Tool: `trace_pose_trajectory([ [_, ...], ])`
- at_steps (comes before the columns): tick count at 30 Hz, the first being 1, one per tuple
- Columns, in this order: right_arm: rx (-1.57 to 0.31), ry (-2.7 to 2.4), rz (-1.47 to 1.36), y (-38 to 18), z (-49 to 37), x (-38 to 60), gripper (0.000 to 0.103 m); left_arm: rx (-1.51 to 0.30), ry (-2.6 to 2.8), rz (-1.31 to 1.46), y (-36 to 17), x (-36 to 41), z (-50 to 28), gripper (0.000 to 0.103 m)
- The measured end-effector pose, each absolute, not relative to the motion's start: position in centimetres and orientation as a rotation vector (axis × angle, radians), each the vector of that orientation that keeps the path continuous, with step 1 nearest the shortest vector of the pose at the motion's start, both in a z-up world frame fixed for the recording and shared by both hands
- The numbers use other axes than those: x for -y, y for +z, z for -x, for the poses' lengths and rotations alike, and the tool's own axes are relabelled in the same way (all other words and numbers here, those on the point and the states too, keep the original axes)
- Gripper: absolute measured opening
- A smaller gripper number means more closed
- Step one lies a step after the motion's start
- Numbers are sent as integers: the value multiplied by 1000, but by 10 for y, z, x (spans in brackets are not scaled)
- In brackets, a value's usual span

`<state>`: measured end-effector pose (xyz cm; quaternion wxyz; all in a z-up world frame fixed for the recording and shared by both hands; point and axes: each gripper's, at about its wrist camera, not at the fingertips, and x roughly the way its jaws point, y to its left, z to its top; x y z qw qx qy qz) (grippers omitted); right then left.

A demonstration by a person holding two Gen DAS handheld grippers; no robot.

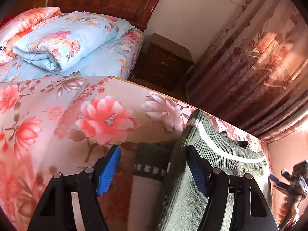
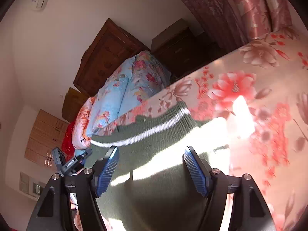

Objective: Fold small clothes

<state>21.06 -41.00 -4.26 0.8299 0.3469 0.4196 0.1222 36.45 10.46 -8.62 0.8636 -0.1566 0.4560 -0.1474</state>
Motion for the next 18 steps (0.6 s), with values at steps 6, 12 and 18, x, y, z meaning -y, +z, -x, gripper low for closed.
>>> trace_pose_trajectory([
  [6,-965,169,-778,-58,-105,438,74,-760,-366,472,-61,-151,-309,103],
  [12,-976,241,-927,-84,-81,442,74,-705,-453,568,-65,-147,-300,103],
  [18,-969,303,-936,-90,-104,429,74,-783,-488,552,-78,-112,-306,103],
])
